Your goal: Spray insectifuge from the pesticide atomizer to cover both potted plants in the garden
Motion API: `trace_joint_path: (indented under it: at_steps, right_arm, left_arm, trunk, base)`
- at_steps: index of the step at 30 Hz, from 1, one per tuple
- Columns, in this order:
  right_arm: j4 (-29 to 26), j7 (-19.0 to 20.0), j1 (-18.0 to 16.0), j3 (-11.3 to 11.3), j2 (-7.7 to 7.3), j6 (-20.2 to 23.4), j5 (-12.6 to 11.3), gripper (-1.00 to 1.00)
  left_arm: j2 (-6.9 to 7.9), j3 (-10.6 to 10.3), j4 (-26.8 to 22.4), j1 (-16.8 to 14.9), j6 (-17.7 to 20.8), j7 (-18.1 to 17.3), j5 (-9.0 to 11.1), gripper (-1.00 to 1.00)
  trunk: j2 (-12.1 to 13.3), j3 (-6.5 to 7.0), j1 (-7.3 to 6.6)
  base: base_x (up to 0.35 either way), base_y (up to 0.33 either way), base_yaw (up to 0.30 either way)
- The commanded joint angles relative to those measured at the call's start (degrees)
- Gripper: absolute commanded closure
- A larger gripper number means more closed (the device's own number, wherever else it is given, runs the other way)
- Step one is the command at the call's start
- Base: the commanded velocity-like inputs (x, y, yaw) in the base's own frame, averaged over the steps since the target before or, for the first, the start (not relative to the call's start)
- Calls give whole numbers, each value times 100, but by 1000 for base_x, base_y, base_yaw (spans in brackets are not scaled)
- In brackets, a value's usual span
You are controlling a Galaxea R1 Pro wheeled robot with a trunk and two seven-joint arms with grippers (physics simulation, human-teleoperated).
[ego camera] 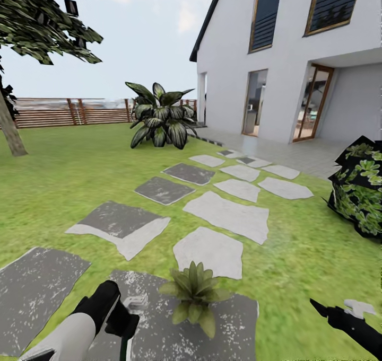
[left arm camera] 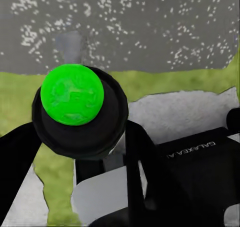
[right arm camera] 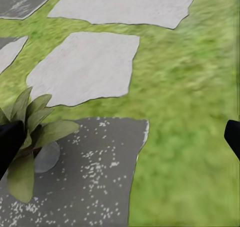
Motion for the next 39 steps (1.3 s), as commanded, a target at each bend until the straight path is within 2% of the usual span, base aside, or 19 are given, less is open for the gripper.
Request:
trace_joint_path:
  at_steps: [1, 2, 5, 14, 18, 25, 26, 28, 30, 32, 34, 39]
  right_arm:
    - [-7, 43, -11, -36, 4, 33, 24, -100]
    - [-8, 43, -11, -37, 5, 33, 24, -100]
    - [-8, 43, -11, -39, 5, 31, 24, -100]
    - [-7, 43, -11, -39, 5, 33, 24, -100]
    - [-7, 43, -11, -39, 5, 33, 24, -100]
    - [-7, 43, -11, -39, 5, 33, 24, -100]
    - [-9, 43, -11, -39, 5, 33, 24, -100]
    - [-7, 43, -11, -39, 5, 33, 24, -100]
    - [-9, 43, -11, -39, 5, 33, 24, -100]
    - [-8, 43, -11, -39, 5, 33, 24, -100]
    - [-9, 43, -11, -39, 5, 33, 24, -100]
    - [-9, 43, -11, -36, 17, 31, 25, -100]
  left_arm:
    - [-5, -109, -7, -3, 27, -45, -51, 100]
    - [-5, -193, -5, -3, 28, -45, -46, 100]
    - [-6, -264, -3, -3, 29, -45, -41, 100]
    - [-43, -311, 32, 3, 29, -45, -40, 100]
    - [-49, -330, 230, 5, 23, -45, -42, 100]
    - [-50, -338, 276, 5, 4, -66, -49, 100]
    - [-50, -371, 277, 5, -1, -173, -49, 100]
    - [-50, -762, 274, 5, -11, -629, -53, 100]
    - [-50, -1545, 260, 5, -20, -1083, -44, 100]
    - [-44, -1842, 250, 5, -17, -1218, -31, 100]
    - [-35, -1957, 245, 5, -10, -1270, -33, 100]
    - [-41, -1996, 243, 5, -6, -1284, -40, 100]
  trunk:
    - [-3, -16, 1]
    - [-3, -25, 1]
    - [-3, -52, 1]
    - [-3, -134, 1]
    - [-3, -171, 1]
    - [-3, -235, 1]
    - [-3, -244, 1]
    - [-3, -262, 1]
    - [-3, -280, 1]
    - [-3, -298, 1]
    - [-3, -311, 1]
    - [-3, -316, 1]
  base:
    - [150, 0, -120]
    - [197, 39, -126]
    - [256, 101, -130]
    - [296, 145, -133]
    - [253, 145, -133]
    - [60, 34, -133]
    - [5, 3, -133]
    - [2, 1, -133]
    - [0, 0, -133]
    - [0, 0, -133]
    - [19, 0, -90]
    - [185, 0, -11]
